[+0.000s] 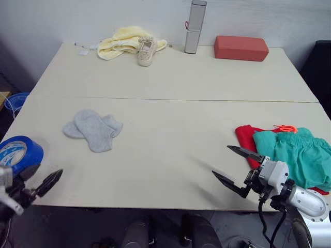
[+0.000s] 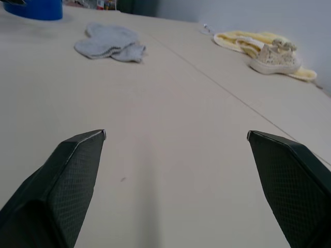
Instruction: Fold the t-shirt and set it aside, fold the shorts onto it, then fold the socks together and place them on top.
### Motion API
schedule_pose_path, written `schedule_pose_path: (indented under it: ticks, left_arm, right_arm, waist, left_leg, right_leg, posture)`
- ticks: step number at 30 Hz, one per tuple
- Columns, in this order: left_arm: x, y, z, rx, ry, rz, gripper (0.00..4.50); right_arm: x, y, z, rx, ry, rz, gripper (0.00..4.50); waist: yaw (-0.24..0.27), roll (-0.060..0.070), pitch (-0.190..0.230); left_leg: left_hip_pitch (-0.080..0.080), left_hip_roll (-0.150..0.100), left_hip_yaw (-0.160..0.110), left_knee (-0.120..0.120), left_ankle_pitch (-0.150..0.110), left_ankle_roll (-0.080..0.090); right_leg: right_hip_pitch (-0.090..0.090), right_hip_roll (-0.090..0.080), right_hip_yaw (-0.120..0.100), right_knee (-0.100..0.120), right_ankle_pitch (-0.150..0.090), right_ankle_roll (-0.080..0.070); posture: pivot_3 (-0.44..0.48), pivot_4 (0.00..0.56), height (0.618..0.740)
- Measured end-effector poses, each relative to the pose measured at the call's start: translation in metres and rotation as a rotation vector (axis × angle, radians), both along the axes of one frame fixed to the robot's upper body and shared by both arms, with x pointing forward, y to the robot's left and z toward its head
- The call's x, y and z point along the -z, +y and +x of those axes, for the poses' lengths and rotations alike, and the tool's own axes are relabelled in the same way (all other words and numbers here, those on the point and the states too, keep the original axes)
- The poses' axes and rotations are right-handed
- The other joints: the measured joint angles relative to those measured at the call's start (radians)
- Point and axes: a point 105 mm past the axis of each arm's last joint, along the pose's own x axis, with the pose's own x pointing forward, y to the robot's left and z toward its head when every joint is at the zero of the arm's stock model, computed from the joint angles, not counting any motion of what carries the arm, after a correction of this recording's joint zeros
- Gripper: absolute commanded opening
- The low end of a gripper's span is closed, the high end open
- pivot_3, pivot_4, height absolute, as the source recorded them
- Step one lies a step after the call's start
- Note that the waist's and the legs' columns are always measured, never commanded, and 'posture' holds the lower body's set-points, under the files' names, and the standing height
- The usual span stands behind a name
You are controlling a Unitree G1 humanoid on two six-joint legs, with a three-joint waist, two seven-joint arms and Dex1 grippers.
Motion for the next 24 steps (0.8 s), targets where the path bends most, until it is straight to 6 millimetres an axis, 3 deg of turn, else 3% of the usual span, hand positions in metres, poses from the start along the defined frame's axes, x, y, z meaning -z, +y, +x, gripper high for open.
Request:
schedule_pose_path:
  ticks: [5, 11, 17, 24]
  left_arm:
    - [-0.012, 0.000, 0.037, 0.222, 0.037, 0.400, 4.50]
    - [-0.018, 0.014, 0.079, 0.306, 0.023, 0.672, 4.50]
    - [-0.011, -0.001, 0.110, 0.429, 0.030, 0.765, 4.50]
    - [-0.008, -0.003, 0.122, 0.492, 0.079, 0.828, 4.50]
  right_arm:
    - [-0.005, 0.002, 0.000, -0.002, -0.018, 0.012, 4.48]
    - [-0.005, 0.001, 0.000, 0.017, -0.017, 0.019, 4.48]
    - [-0.006, 0.000, 0.000, 0.039, -0.022, 0.025, 4.48]
    - [-0.010, -0.002, -0.003, 0.076, -0.013, 0.019, 4.48]
  waist:
    - [-0.009, 0.001, 0.000]
    - [-0.021, 0.001, 0.000]
    - [-0.019, 0.000, 0.000]
    - [-0.019, -0.001, 0.000]
  left_leg:
    - [0.000, 0.000, 0.003, -0.003, 0.002, -0.006]
    - [-0.001, 0.000, 0.005, -0.005, 0.003, -0.008]
    - [0.000, 0.000, 0.011, 0.002, 0.003, -0.003]
    - [0.002, 0.000, 0.012, 0.003, 0.003, -0.002]
  right_leg:
    - [-0.001, 0.000, 0.001, 0.000, 0.000, 0.000]
    - [-0.002, 0.001, -0.004, 0.003, 0.000, -0.001]
    - [-0.002, 0.001, -0.012, 0.011, 0.001, 0.002]
    - [-0.002, -0.001, -0.011, 0.011, 0.001, 0.003]
  posture:
    - [0.000, 0.150, 0.740]
    - [0.000, 0.150, 0.740]
    - [0.000, 0.150, 0.740]
    - [0.000, 0.150, 0.740]
